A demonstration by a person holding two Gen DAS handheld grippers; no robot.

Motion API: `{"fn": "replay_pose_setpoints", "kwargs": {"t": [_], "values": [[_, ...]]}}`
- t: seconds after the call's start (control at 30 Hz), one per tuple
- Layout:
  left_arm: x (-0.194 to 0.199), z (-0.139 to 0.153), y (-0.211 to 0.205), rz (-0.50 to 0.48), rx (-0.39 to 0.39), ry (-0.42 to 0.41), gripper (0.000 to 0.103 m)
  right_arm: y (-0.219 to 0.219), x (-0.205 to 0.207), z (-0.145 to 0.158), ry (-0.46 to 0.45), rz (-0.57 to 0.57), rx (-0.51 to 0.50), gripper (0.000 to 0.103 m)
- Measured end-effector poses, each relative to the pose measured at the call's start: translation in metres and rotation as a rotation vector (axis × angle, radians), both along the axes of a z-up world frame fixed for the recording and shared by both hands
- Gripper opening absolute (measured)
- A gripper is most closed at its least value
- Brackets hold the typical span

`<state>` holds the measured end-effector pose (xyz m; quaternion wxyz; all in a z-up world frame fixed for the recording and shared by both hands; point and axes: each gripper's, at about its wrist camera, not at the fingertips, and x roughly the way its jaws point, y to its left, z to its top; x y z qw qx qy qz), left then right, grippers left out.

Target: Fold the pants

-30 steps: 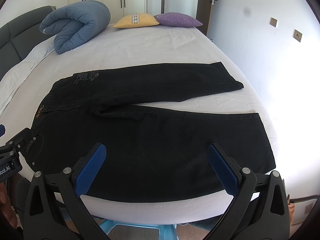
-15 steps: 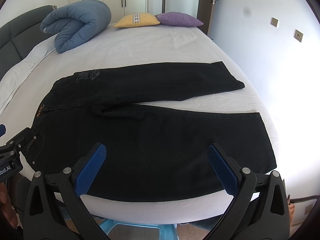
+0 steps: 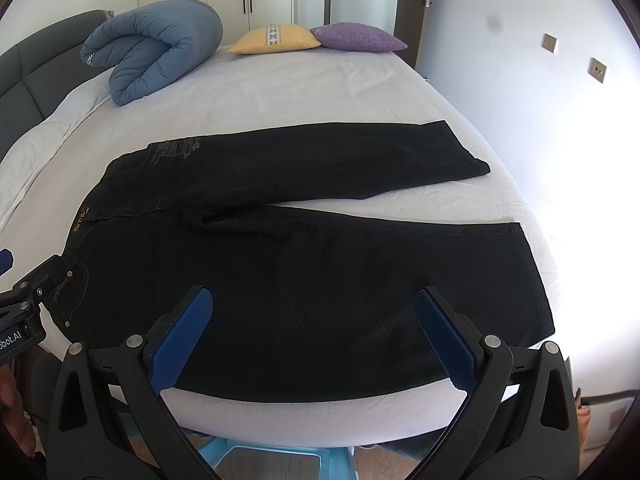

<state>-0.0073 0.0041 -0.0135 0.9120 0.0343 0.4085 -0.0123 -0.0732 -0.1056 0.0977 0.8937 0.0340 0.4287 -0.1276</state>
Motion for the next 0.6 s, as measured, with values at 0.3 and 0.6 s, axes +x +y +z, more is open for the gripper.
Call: {"fn": "replay_pose_setpoints", "kwargs": {"t": [0.3,0.6], "values": [[0.011,-0.008,0.000,-0.015,0.019,0.005,0.103,-0.001,0.004,-0.010,0.014,0.017,0.002,0.103],[0.068,-0.026,0.015,-0.097,0.038,0.047,0.103,-0.004,0.047,-0.021,0.035,0.116,0.048,0.103]]}}
